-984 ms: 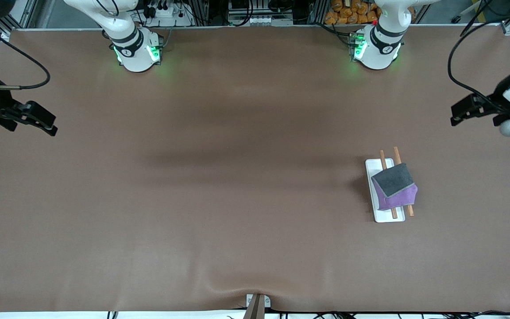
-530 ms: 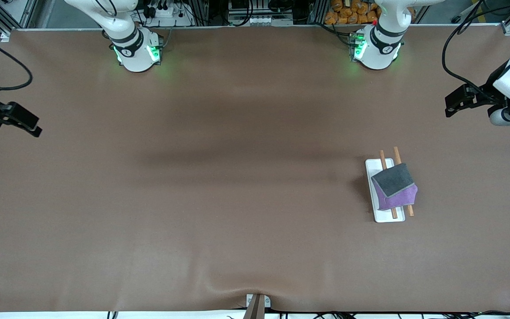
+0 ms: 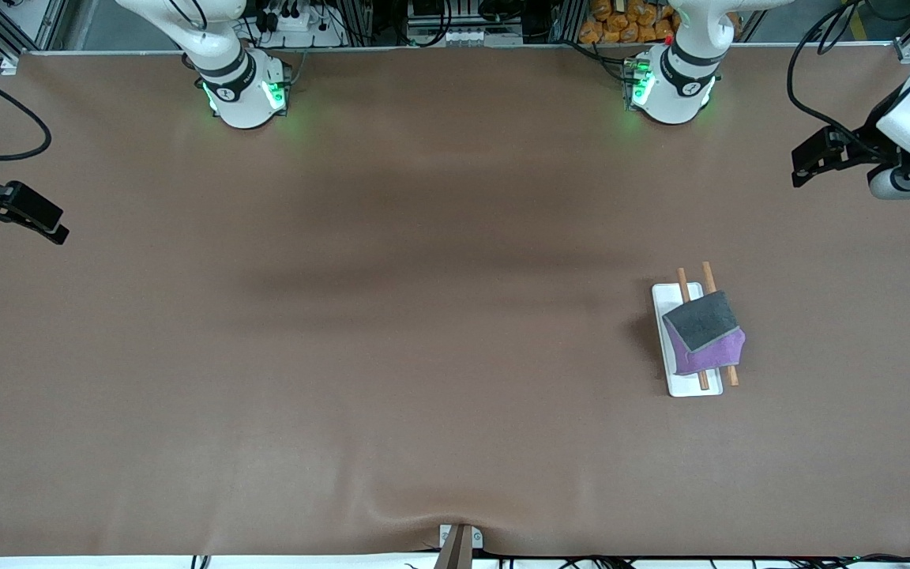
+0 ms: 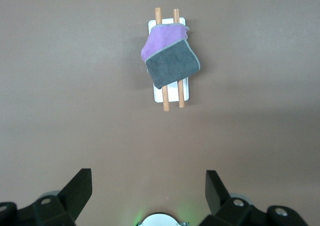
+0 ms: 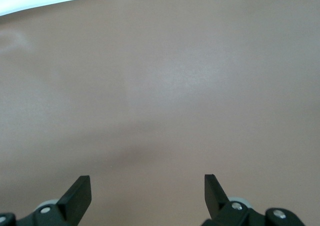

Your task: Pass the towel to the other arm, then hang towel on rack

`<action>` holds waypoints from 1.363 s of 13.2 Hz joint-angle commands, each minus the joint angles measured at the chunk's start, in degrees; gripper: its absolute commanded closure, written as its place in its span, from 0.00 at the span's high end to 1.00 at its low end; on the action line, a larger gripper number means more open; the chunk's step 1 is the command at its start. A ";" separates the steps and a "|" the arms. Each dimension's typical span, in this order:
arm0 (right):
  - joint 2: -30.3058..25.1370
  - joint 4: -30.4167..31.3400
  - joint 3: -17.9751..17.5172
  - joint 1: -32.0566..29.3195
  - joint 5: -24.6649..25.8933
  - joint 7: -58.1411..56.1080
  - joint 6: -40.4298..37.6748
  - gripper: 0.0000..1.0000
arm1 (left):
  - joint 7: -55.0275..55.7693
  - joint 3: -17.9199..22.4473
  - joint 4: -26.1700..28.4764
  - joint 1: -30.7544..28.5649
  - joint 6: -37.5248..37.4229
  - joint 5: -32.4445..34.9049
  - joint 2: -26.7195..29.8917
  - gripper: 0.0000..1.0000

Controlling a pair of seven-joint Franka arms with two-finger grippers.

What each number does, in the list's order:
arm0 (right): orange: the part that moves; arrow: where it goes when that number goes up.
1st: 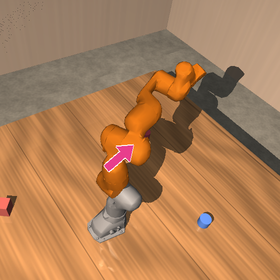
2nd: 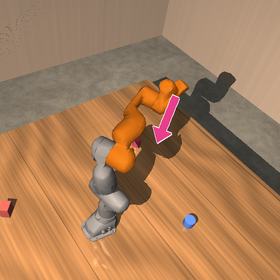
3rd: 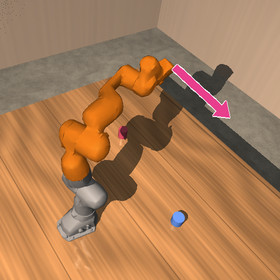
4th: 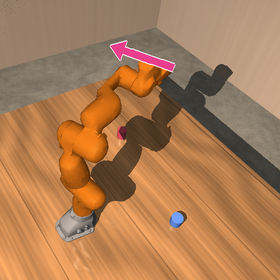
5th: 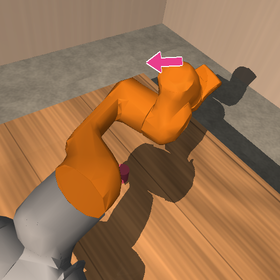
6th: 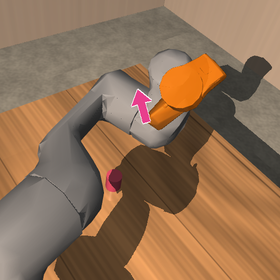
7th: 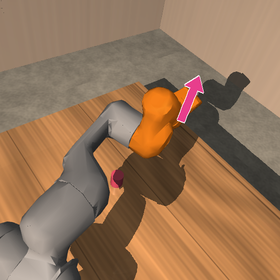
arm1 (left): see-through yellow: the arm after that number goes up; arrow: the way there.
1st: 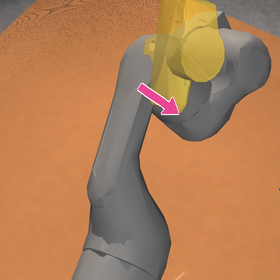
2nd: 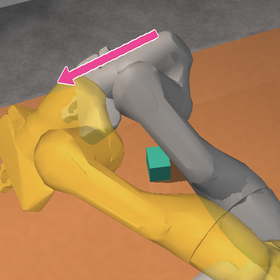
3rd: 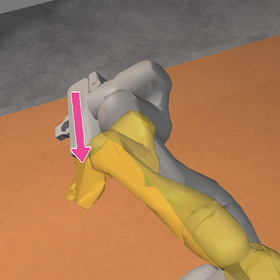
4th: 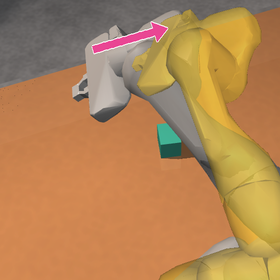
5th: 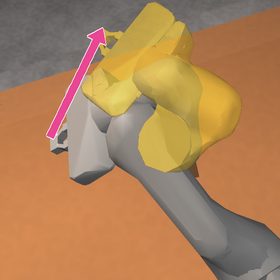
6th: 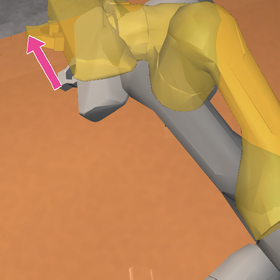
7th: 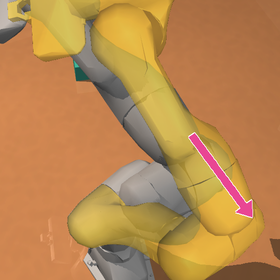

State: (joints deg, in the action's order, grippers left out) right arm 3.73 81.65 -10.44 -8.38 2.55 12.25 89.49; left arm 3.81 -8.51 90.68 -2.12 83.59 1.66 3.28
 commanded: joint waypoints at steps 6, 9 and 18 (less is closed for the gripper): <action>0.14 -1.05 -0.02 -2.00 -0.97 -14.44 -0.45 1.00 | -0.29 4.46 0.29 1.95 -2.30 -3.16 1.11 1.00; 0.14 -1.05 -0.11 -2.26 -0.70 -14.44 -0.54 1.00 | 0.14 2.19 0.20 1.77 -2.38 -2.90 1.03 1.00; 0.40 -1.05 -0.02 -2.43 -0.70 -14.35 -0.81 1.00 | 0.32 2.26 -1.20 1.16 -2.38 -2.37 0.15 1.00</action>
State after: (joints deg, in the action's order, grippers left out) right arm 3.74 81.60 -9.86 -9.60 2.54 -1.07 89.40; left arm 3.98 -6.41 90.61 -0.59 81.91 -0.82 3.51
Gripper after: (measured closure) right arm 0.000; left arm 0.000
